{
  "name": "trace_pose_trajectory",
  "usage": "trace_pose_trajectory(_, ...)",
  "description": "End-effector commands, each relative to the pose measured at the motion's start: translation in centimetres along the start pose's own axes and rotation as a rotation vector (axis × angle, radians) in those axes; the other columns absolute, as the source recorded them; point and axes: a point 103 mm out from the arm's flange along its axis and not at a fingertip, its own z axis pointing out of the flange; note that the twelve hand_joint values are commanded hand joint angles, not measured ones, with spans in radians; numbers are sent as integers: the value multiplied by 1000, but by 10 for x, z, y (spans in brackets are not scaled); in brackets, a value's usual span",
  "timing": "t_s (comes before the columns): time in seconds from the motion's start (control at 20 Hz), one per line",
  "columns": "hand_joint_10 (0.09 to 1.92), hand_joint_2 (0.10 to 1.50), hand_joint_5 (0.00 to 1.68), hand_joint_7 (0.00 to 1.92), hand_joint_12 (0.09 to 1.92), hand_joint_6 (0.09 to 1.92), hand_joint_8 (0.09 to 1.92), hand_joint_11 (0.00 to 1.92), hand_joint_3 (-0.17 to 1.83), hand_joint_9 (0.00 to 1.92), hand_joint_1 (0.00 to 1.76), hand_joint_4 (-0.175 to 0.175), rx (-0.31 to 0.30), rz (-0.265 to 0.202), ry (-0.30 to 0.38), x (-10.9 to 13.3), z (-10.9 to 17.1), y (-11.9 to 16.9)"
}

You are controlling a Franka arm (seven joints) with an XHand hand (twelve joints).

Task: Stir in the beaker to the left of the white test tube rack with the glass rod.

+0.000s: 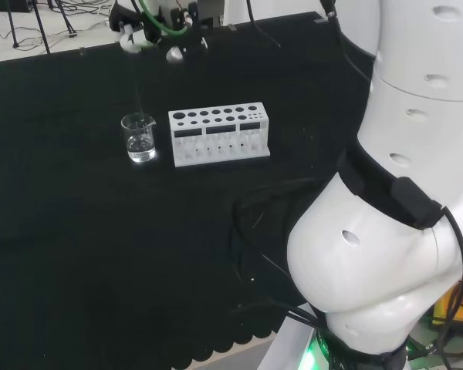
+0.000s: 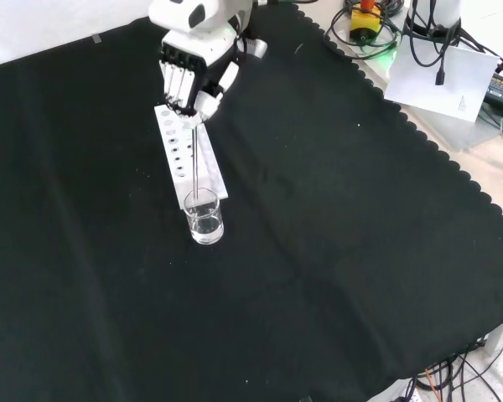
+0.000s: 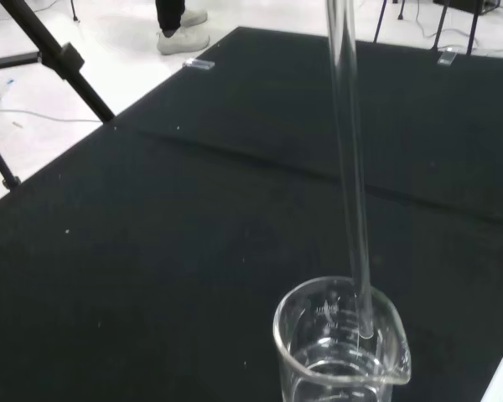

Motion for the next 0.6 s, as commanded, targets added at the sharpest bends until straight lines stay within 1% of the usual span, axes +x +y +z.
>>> trace_pose_trajectory(0.05, 1266, 1132, 878, 843, 643, 759, 1260, 1573, 0, 1029, 1385, -175, 21, -6, 11, -8, 29, 9)
trace_pose_trajectory(0.35, 1267, 1132, 877, 843, 644, 760, 1260, 1573, 0, 1029, 1385, -175, 40, -8, 4, -6, 43, 9)
trace_pose_trajectory(0.6, 1268, 1133, 875, 842, 645, 762, 1261, 1574, 0, 1028, 1385, -175, 58, -13, 6, 1, 52, 10)
